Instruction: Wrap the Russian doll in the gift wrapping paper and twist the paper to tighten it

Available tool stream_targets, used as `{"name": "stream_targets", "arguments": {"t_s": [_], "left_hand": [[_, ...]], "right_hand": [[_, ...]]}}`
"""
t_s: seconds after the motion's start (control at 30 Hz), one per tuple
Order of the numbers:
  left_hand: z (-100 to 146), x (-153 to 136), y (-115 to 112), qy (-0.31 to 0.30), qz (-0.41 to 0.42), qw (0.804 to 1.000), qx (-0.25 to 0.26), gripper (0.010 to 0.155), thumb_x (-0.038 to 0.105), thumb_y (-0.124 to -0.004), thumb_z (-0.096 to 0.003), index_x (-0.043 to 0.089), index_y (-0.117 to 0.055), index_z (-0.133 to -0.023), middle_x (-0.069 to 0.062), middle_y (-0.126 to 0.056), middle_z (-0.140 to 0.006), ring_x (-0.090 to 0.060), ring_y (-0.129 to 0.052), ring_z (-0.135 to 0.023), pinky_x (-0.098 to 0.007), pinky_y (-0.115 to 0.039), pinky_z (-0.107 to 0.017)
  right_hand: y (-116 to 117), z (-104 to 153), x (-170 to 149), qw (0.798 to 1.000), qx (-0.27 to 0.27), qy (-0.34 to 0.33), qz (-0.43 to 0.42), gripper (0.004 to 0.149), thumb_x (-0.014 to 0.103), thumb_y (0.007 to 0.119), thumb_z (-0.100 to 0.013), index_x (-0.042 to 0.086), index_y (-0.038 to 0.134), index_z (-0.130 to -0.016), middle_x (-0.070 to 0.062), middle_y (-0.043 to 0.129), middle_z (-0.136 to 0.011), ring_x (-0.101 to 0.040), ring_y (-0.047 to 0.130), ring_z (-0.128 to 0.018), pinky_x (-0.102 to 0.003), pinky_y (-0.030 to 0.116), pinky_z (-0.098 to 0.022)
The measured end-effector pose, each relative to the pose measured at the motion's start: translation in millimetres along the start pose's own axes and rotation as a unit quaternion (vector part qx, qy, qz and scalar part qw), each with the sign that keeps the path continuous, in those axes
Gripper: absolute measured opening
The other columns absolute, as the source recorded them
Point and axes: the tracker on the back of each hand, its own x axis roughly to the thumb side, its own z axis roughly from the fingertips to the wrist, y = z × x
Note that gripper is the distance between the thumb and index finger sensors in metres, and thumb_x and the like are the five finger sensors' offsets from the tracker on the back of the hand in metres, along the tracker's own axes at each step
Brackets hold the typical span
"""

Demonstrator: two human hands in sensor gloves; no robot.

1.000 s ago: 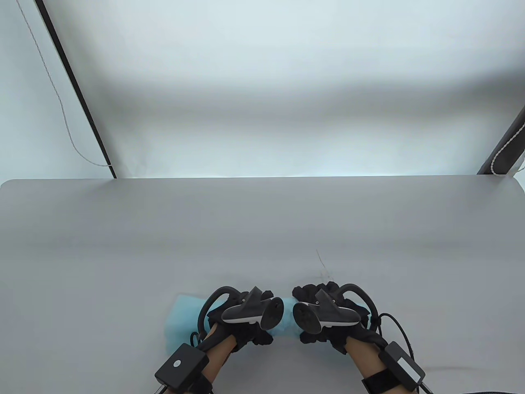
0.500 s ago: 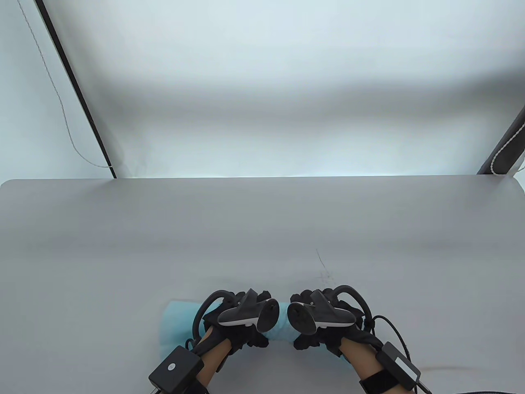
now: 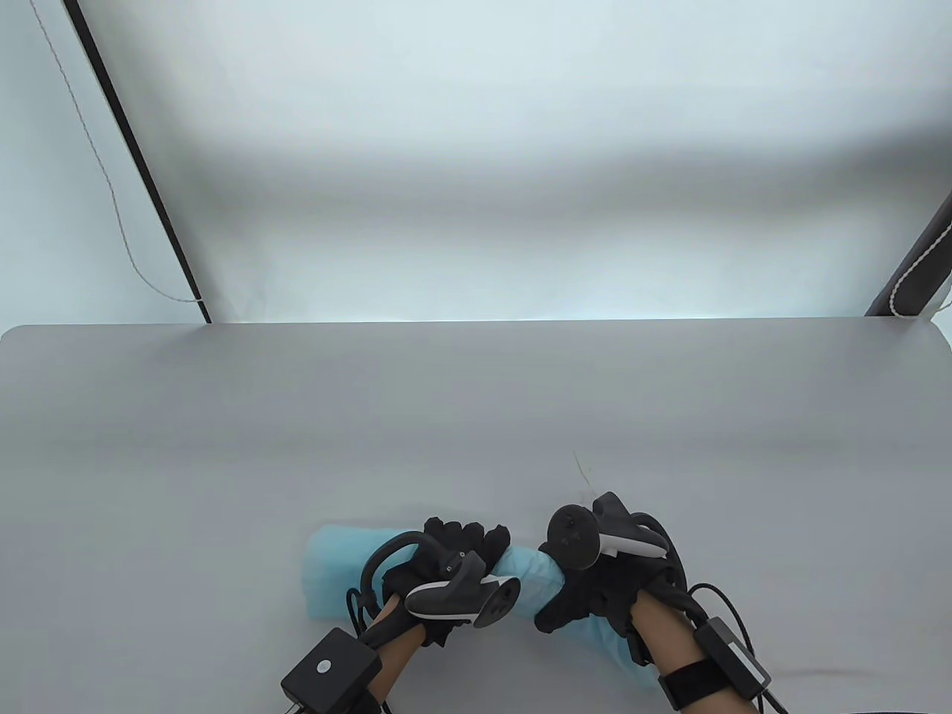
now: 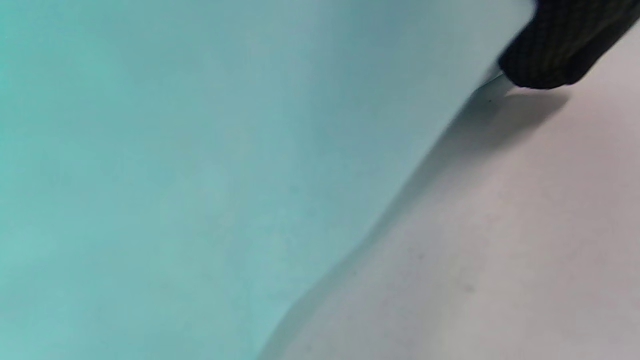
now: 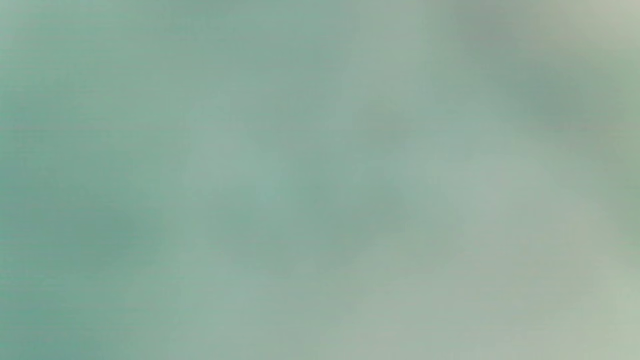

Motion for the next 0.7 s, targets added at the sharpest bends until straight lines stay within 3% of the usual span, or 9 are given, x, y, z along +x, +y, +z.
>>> {"name": "stream_targets", "arguments": {"t_s": [0.23, 0.4, 0.6, 0.7], "left_hand": [[-5, -10, 5, 0.003, 0.089, 0.992, -0.091, 0.106, 0.070, -0.091, -0.0353, 0.018, -0.040, -0.112, -0.015, -0.076, -0.109, -0.038, -0.091, -0.085, -0.064, -0.070, -0.064], [-6, -25, -4, -0.009, 0.195, 0.967, -0.161, 0.106, 0.071, -0.090, -0.0362, 0.015, -0.043, -0.112, -0.016, -0.076, -0.109, -0.038, -0.091, -0.084, -0.063, -0.070, -0.064], [0, -24, -7, 0.001, 0.183, 0.972, -0.147, 0.107, 0.071, -0.088, -0.0370, 0.018, -0.035, -0.113, -0.013, -0.070, -0.113, -0.037, -0.085, -0.089, -0.064, -0.065, -0.067], [2, -19, -6, 0.014, 0.151, 0.980, -0.127, 0.109, 0.070, -0.088, -0.0368, 0.018, -0.029, -0.113, -0.013, -0.065, -0.116, -0.038, -0.081, -0.093, -0.066, -0.060, -0.069]], "right_hand": [[-2, 5, 16, 0.990, -0.044, -0.002, 0.131, 0.112, 0.072, 0.088, -0.041, 0.010, 0.042, -0.123, -0.023, 0.068, -0.116, -0.039, 0.079, -0.098, -0.066, 0.059, -0.078], [3, 8, 31, 0.971, -0.109, -0.022, 0.211, 0.112, 0.070, 0.089, -0.041, 0.011, 0.040, -0.122, -0.021, 0.067, -0.117, -0.039, 0.078, -0.100, -0.064, 0.060, -0.079], [4, 9, 31, 0.972, -0.135, -0.028, 0.193, 0.108, 0.072, 0.091, -0.038, 0.012, 0.050, -0.118, -0.019, 0.076, -0.111, -0.036, 0.085, -0.092, -0.062, 0.065, -0.076], [-1, 7, 30, 0.982, -0.102, -0.017, 0.159, 0.108, 0.073, 0.091, -0.038, 0.010, 0.054, -0.117, -0.021, 0.078, -0.108, -0.035, 0.087, -0.088, -0.061, 0.067, -0.075]]}}
